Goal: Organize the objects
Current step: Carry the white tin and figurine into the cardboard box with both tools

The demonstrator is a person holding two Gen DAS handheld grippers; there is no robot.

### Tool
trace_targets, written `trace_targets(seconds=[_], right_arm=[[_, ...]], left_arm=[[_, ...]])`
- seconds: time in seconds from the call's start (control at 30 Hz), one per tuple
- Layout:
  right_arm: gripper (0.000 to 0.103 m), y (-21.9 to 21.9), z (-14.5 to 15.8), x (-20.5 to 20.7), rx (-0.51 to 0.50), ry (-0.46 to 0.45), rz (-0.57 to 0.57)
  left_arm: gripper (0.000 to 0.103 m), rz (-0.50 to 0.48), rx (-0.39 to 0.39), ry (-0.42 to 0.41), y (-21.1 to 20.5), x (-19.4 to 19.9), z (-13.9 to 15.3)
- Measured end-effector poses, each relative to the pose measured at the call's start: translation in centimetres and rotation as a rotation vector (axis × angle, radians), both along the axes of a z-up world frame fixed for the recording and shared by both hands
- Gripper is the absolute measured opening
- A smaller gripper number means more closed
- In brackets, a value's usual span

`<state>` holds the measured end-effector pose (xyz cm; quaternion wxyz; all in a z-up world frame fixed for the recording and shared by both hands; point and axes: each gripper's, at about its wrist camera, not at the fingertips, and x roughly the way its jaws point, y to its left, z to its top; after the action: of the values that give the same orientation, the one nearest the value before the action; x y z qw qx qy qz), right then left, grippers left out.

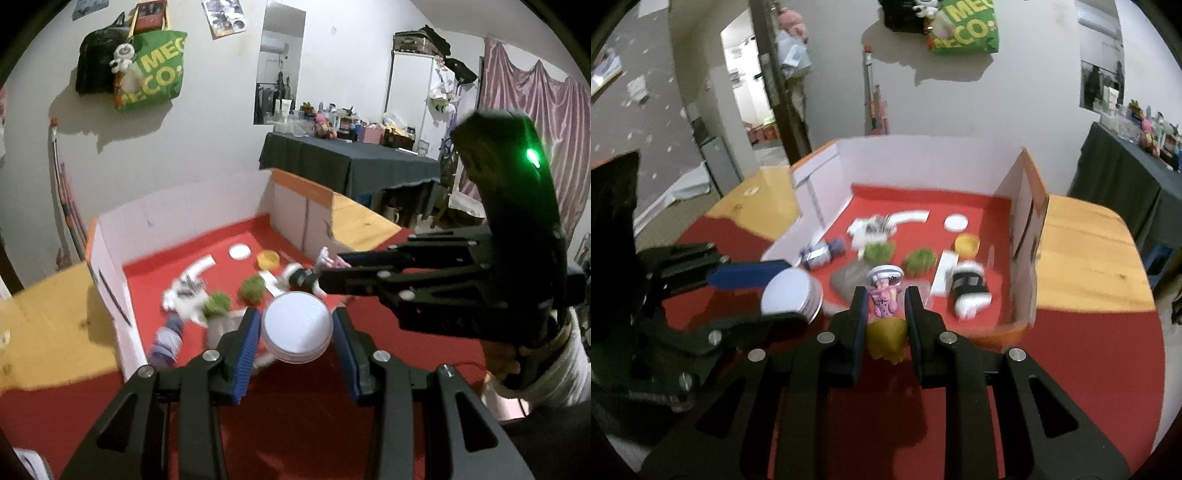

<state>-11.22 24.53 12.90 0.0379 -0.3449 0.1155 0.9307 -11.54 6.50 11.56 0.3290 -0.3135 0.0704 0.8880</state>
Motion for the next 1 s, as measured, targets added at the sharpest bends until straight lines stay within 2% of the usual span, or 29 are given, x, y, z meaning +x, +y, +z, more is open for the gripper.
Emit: trace_targets(seconds=[0.07, 0.2, 0.37, 0.53, 0.7, 0.87, 1.0], right_arm=[[0.019, 1.2, 0.7, -2.0, -0.019, -0.015, -0.021], [0.019, 2.8, 1.0, -5.7, -0.026, -0.057, -0.05], [0.019, 5.2, -0.3, -10.7, -0.041, -0.154, -0.1], [0.019, 7.3, -2.0, -14.0, -0.066, -0.237, -0.146], [0.02, 9.0, -3.6, -16.3, -0.115, -0.301, -0.158], [0.02, 9.7, -5.3, -17.9, -0.098, -0.376, -0.162], [0.02, 10.1, -6.3, -18.7, -0.112, -0.418, -0.161]], left_arm=[[0.042, 0.007, -0.011, -0.002, 0.1, -1.8, 0.4], [0.042, 0.007, -0.022, -0.058, 0.4, -5.9, 0.3], [0.042, 0.018, -0.059, -0.128, 1.2, -10.7, -1.3], [0.042, 0.033, -0.062, -0.219, 1.5, -14.6, -3.4], [0.042, 0.036, -0.069, -0.265, 1.9, -16.7, -4.6], [0.042, 0.038, -0.062, -0.308, 2.2, -18.2, -5.3], [0.042, 0.038, -0.097, -0.328, 2.8, -19.1, -6.2]])
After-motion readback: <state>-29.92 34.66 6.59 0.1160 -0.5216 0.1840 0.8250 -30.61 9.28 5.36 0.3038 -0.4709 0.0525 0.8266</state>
